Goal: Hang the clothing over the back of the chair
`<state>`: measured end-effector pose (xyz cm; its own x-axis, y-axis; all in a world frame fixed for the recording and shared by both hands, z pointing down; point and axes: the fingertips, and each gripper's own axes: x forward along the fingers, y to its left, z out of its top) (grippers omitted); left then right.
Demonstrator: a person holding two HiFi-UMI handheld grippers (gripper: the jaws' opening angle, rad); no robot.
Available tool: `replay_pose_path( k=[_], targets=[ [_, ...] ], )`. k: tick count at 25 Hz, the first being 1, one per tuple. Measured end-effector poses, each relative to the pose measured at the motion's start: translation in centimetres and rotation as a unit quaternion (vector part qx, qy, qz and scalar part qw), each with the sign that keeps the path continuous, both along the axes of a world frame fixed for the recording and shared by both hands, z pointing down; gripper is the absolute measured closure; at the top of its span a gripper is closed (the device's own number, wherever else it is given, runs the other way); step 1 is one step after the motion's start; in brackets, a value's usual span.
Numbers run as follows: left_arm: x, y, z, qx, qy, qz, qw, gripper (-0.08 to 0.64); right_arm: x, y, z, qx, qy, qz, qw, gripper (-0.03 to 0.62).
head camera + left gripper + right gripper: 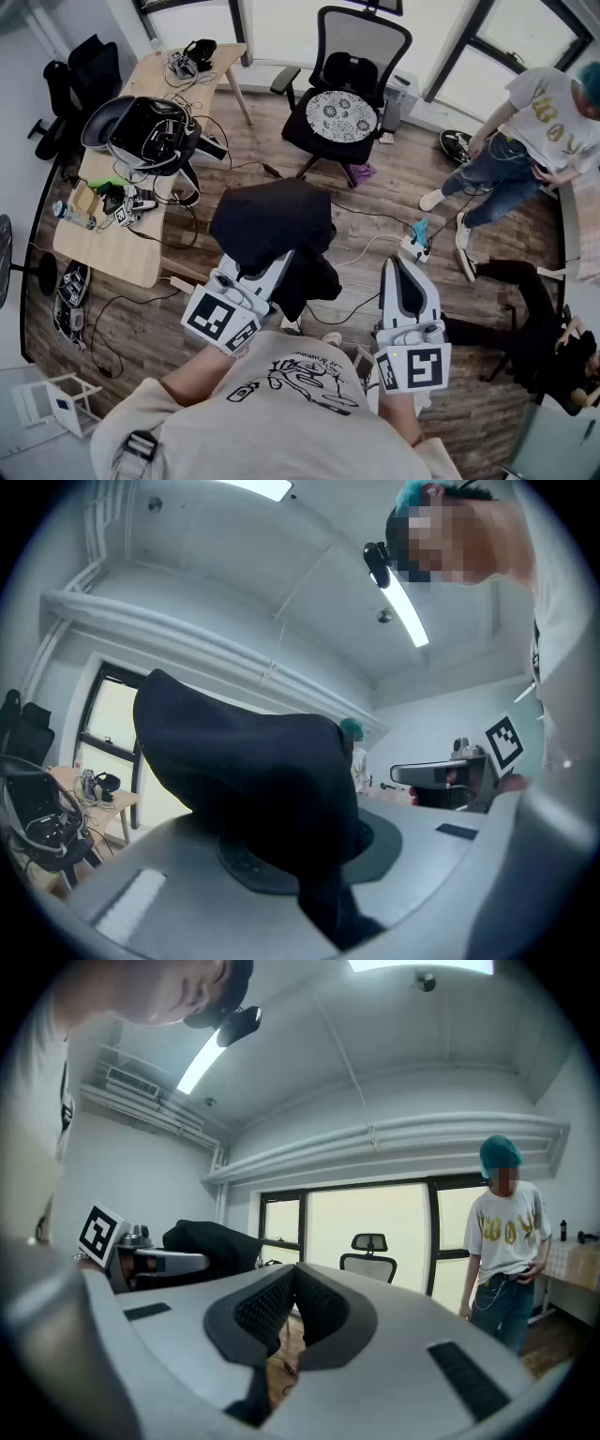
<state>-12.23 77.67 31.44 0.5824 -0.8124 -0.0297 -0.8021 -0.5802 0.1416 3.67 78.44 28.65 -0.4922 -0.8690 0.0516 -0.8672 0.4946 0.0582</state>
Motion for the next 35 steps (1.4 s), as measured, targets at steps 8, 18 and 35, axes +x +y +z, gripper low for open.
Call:
replay_pose_path(
  k=[8,18,35],
  targets=[
    [-2.0,-1.2,-0.6,0.01,0.003,0.021,0.9997,0.514,-2.5,-1.2,-0.3,0.005,-0.004,0.017,1.0,0.586],
    [-3.0,-4.4,-0.9,0.012,0.004,0.017,0.9998,0.514,-3.6,-4.5,-0.3,0.004,-0.014,0.005,1.0,0.586],
    [3.6,-23.7,-0.3,-0.012,-0.004,0.005,0.9999,0.513,2.5,-24.1,0.9,-0.014,-0.033,-0.033,0.999,0.586]
  ],
)
